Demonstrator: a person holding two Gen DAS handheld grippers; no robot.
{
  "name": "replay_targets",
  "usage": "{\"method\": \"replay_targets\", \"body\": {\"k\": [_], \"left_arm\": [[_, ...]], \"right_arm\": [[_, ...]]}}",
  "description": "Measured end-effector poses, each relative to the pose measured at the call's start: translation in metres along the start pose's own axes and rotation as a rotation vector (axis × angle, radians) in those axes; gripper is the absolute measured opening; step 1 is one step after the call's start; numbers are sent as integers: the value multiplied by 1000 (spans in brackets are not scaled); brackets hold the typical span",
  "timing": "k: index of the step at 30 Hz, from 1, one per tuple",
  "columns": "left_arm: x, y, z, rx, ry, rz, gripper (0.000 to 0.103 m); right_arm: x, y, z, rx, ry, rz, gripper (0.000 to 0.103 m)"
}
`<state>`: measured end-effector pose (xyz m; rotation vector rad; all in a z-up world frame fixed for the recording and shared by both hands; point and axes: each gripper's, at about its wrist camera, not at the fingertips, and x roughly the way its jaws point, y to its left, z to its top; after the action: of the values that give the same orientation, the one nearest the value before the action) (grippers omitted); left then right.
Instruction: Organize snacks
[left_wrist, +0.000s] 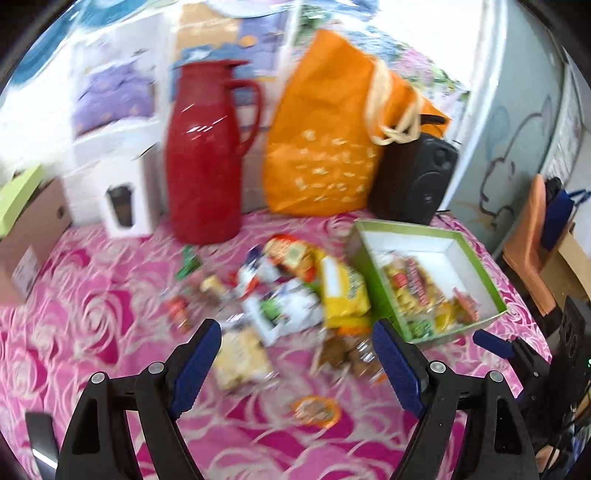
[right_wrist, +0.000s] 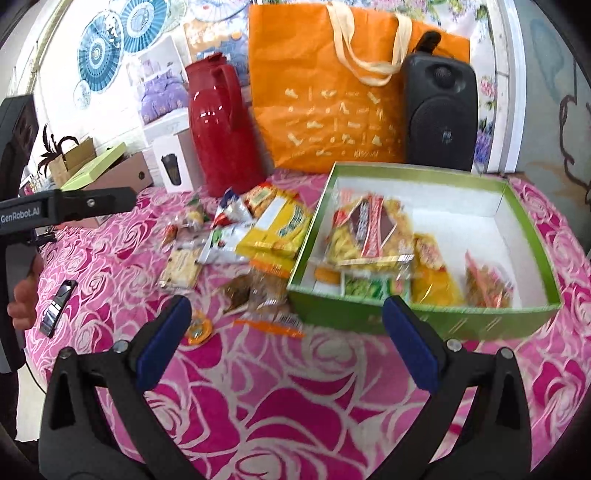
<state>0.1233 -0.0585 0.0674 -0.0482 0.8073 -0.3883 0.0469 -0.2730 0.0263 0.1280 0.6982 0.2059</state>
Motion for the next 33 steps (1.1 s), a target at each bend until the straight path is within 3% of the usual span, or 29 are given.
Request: {"method": "replay_targets", "body": {"k": [3, 7, 9, 11, 17, 19, 22, 25, 26, 27, 28, 29, 33], "left_arm": [[6, 18, -24, -33, 44, -7, 86], [21, 21, -54, -25, 105, -51, 84], [32, 15, -64, -12, 133, -80, 74], [47, 7, -71, 3, 175, -124, 54], [75, -15, -76, 31, 225, -169, 52], [81, -20, -76, 47, 234, -150, 51], [89, -16, -79, 34, 268, -182, 36], [84, -12, -82, 35, 266, -194, 34], [82, -12, -83, 36, 264, -195, 28], [79, -11, -83, 38, 263, -197, 26], [77, -8, -83, 38, 262, -193, 23], [75, -5, -83, 37, 262, -185, 22], [74, 11, -83, 9, 263, -145, 22]], "right_arm": [[16, 3, -13, 54, 48, 29, 102], [29, 11, -19, 55, 60, 26, 89], [35, 15, -21, 45, 61, 11, 83], [39, 16, -22, 60, 72, 13, 73], [45, 16, -23, 71, 93, 7, 70], [50, 14, -22, 82, 92, 5, 69], [62, 8, -19, 128, 101, 7, 69], [74, 6, -17, 167, 107, 14, 69], [78, 7, -17, 174, 105, 15, 69], [81, 8, -16, 179, 106, 11, 68], [84, 9, -16, 178, 105, -2, 56], [86, 10, -16, 169, 111, -1, 52], [76, 19, -18, 100, 133, 23, 47]]}}
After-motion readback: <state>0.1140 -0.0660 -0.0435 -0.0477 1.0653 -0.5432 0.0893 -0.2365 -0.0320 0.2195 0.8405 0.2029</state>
